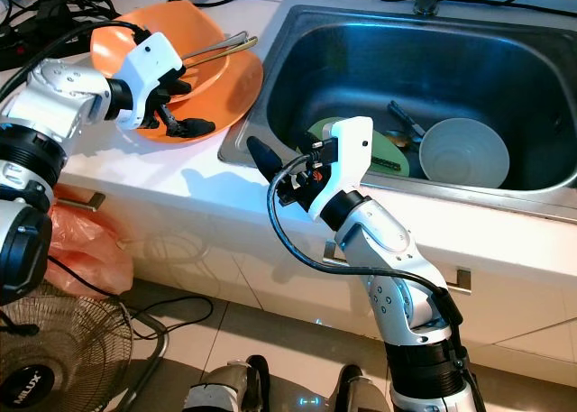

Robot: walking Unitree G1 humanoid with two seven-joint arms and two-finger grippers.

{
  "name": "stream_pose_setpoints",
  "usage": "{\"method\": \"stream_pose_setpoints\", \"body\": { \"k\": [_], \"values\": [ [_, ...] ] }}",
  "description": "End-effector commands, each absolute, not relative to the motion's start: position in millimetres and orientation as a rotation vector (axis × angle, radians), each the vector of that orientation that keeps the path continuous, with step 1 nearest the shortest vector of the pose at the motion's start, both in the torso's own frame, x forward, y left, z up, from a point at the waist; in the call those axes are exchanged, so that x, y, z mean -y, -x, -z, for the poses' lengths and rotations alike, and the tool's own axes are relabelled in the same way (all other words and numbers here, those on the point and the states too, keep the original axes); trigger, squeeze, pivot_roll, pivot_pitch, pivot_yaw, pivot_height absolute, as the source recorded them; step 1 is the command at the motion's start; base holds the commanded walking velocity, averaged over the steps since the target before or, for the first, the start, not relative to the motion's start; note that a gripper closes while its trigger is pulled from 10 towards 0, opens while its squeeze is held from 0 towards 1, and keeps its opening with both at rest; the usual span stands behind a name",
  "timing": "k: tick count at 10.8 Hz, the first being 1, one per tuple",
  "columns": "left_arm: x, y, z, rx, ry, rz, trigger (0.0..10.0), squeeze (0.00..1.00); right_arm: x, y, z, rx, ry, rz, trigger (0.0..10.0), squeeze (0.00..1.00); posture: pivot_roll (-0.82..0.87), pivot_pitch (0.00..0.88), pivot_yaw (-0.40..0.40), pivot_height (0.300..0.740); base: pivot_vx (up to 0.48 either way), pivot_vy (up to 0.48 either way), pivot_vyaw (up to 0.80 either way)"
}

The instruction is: Kitchen organization

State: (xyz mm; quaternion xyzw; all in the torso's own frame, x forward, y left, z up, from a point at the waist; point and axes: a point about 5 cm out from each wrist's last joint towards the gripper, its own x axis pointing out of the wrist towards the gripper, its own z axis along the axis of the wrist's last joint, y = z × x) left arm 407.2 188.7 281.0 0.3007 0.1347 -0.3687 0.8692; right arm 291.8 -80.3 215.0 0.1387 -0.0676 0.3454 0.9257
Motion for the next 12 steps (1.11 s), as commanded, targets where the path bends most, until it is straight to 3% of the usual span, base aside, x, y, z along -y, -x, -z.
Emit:
{"method": "stream_pose_setpoints", "body": {
  "k": [1,9,12],
  "values": [
    [-188.6,-406.0,-283.8,-0.312,-0.651,0.798,10.0,0.0,80.6,-288.8,-216.6,0.146,-0.286,-0.71,10.0,0.0,0.11,0.213,0.113,0.74,0.0,0.0,0.0],
    [-175.5,-398.7,-312.6,-0.241,-0.615,0.975,10.0,0.0,79.8,-293.1,-215.2,0.147,-0.288,-0.698,10.0,0.0,0.13,0.2,0.115,0.74,0.0,0.0,0.0],
    [-190.4,-391.7,-310.2,-0.274,-0.631,1.022,10.0,0.0,79.6,-294.7,-215.0,0.149,-0.289,-0.698,10.0,0.0,0.13,0.194,0.113,0.74,0.0,0.0,0.0]
  ]
}}
